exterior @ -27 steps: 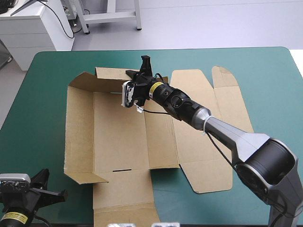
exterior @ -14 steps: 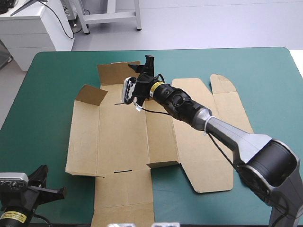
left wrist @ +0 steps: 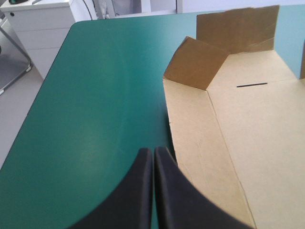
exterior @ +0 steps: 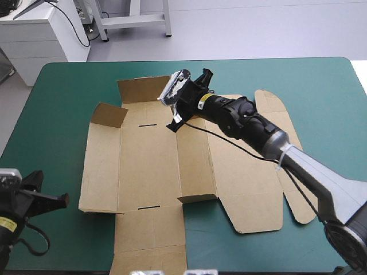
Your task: Fold the box
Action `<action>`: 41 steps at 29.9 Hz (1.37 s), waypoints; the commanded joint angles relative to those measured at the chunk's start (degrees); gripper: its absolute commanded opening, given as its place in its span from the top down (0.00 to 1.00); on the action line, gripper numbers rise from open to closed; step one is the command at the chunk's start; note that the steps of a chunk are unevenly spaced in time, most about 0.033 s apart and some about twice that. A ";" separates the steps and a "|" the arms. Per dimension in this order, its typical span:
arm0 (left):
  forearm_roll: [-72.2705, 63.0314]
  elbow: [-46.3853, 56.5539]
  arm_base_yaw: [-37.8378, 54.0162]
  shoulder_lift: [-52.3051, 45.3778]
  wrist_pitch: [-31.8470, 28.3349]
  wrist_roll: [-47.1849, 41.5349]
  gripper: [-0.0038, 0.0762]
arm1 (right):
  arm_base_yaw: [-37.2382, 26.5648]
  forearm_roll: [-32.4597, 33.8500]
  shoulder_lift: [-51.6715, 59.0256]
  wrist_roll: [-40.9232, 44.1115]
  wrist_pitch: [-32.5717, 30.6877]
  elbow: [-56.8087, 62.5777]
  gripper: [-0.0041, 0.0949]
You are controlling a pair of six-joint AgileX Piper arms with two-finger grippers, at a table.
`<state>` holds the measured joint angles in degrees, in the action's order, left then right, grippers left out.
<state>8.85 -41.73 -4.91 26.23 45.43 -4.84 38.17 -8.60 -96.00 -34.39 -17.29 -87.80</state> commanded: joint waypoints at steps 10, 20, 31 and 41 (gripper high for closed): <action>1.15 -19.27 -0.04 27.56 15.42 5.43 0.93 | -10.30 8.60 8.12 19.37 -32.24 -1.46 0.96; -33.57 -20.38 21.96 37.93 22.03 27.40 0.93 | -17.11 1.36 10.36 19.39 -38.39 -1.46 0.96; -43.00 -20.26 31.36 48.81 28.56 30.18 0.93 | -21.65 0.06 17.40 19.88 -35.98 8.42 0.96; -40.03 -19.56 30.40 50.03 28.34 30.71 0.83 | -23.50 -1.93 19.38 18.89 -32.00 16.56 0.96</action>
<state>-29.41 -60.26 26.31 77.65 70.09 25.56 15.09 -9.76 -78.70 -14.64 -52.63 -70.92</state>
